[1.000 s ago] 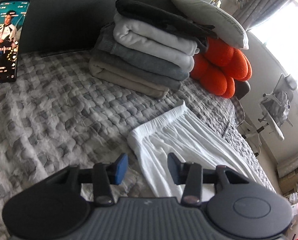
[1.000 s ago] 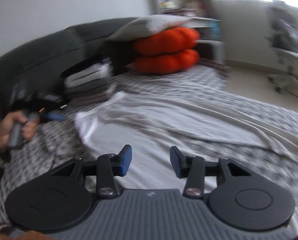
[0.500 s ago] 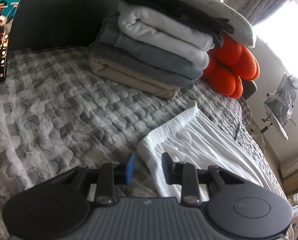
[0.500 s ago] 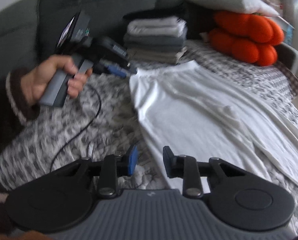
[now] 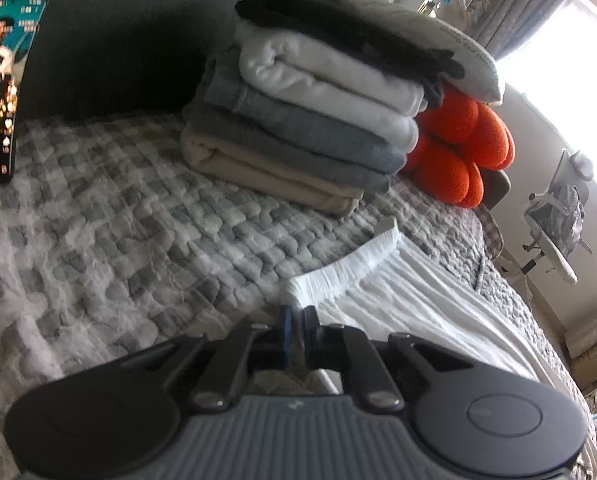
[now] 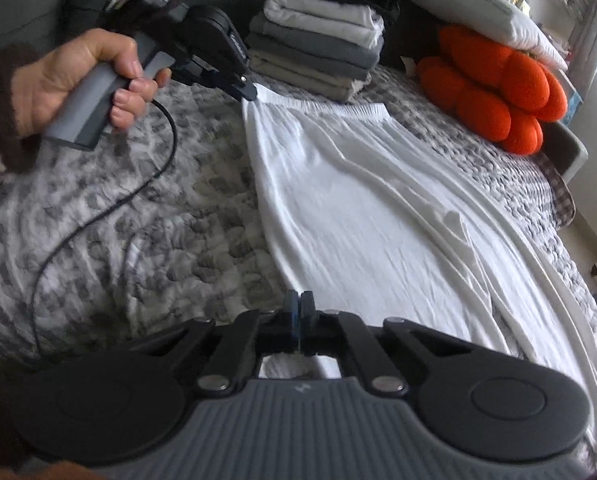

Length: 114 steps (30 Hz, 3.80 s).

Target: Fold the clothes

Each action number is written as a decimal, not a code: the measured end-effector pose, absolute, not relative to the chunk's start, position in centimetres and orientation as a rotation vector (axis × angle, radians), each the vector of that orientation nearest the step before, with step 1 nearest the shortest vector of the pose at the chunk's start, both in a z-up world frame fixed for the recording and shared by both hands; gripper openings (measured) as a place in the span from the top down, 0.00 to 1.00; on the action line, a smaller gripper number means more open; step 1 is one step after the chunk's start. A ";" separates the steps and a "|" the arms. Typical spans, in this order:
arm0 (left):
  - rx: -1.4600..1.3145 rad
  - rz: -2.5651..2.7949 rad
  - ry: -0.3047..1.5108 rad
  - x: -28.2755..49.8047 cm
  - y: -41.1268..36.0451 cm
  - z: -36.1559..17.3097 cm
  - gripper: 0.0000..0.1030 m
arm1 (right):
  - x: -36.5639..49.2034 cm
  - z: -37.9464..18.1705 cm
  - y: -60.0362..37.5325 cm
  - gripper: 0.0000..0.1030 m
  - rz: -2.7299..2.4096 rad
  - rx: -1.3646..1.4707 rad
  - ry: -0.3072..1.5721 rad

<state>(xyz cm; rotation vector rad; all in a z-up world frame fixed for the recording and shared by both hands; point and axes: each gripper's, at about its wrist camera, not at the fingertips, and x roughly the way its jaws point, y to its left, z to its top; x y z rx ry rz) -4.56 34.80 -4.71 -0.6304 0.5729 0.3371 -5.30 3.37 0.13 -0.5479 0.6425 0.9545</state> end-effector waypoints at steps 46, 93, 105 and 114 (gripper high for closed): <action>-0.420 0.114 0.628 0.1 23.4 1.6 0.54 | -0.3 1.9 -9.3 0.62 0.659 -0.253 0.688; 0.039 -0.525 0.809 15.9 -7.9 -2.5 0.66 | 5.3 -2.7 -36.5 0.79 0.290 0.119 0.620; 0.080 -0.535 0.797 15.3 -8.5 -3.2 0.66 | 5.2 -3.2 -36.3 0.98 0.308 0.085 0.585; 0.100 -0.547 0.776 14.7 -7.9 -3.8 0.66 | 2.3 -4.0 -32.5 0.97 0.437 -0.182 0.616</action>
